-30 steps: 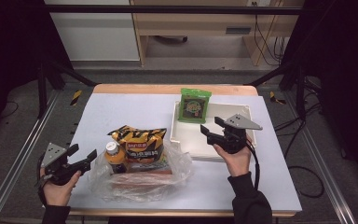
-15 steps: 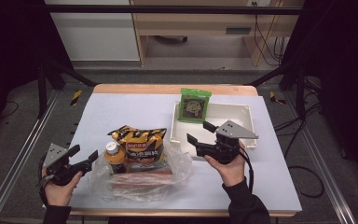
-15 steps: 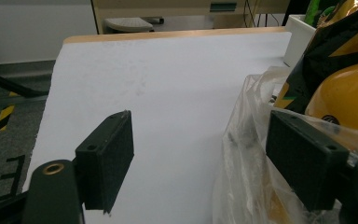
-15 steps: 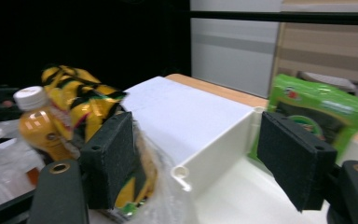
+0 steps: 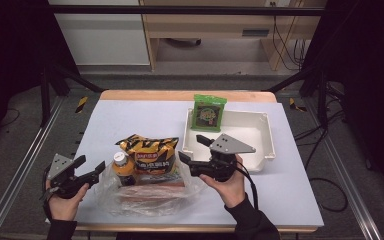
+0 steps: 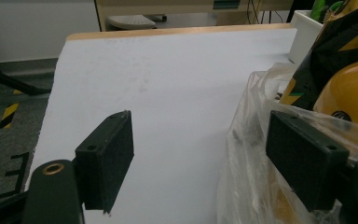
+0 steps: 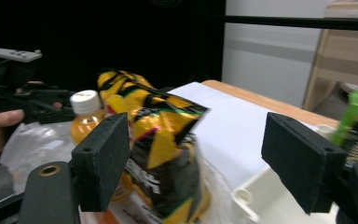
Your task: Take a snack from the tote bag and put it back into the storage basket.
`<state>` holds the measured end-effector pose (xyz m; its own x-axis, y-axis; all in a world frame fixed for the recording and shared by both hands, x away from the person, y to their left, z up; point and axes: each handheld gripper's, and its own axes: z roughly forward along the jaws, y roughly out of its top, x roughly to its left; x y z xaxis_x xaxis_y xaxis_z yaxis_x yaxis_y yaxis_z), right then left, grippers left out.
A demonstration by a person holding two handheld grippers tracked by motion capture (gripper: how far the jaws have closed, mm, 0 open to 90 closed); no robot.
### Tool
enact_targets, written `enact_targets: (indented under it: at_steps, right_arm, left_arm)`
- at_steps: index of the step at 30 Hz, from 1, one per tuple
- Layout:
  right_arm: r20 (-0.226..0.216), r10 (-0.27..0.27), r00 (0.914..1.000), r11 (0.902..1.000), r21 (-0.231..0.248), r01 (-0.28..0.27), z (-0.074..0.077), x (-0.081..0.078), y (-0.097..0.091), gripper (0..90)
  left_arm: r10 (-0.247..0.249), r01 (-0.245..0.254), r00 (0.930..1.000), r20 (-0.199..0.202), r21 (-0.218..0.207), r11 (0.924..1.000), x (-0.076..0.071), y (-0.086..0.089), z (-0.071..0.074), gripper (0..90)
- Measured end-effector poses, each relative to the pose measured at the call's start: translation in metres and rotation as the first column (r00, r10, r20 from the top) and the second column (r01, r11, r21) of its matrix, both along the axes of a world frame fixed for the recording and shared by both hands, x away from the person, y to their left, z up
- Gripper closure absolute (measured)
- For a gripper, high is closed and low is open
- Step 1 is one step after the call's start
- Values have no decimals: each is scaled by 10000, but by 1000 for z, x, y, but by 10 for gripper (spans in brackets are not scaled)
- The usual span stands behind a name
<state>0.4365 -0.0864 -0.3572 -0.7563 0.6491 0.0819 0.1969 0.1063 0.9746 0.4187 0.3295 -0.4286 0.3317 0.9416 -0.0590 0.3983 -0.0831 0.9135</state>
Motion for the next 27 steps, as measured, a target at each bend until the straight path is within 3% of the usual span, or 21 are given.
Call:
enact_targets:
  at_steps: [3, 6, 8, 9, 17, 24, 27]
  right_arm:
    - [-183, 388, 9991, 9992, 65, -387, 0, 1, 11, 234]
    - [-240, 554, 9982, 9983, -162, -557, -3, 3, 24, 233]
    - [-281, 563, 9980, 9982, -210, -569, -4, 4, 28, 233]
    - [-317, 461, 9984, 9973, -565, -479, -9, 6, 37, 234]
    - [-543, 331, 9980, 9932, -1095, -389, -25, 20, 58, 229]
    - [-671, 457, 9967, 9952, -829, -512, -30, 31, 62, 253]
    - [-710, 646, 9954, 9950, -714, -697, -32, 35, 64, 310]
  left_arm:
    - [13, -13, 10000, -53, 19, 10000, 1, 0, -1, 226]
    - [36, -36, 10000, -47, -7, 10000, 0, 1, -1, 226]
    - [43, -43, 10000, -29, -2, 10000, 0, 1, -1, 225]
    - [59, -59, 10000, -15, -25, 10000, 0, 1, -1, 226]
    - [95, -95, 9999, -40, 40, 9999, 1, 2, -1, 225]
    - [89, -89, 10000, -2, 51, 9999, 0, 2, -1, 225]
    - [78, -78, 10000, -27, 75, 9999, 1, 2, -1, 225]
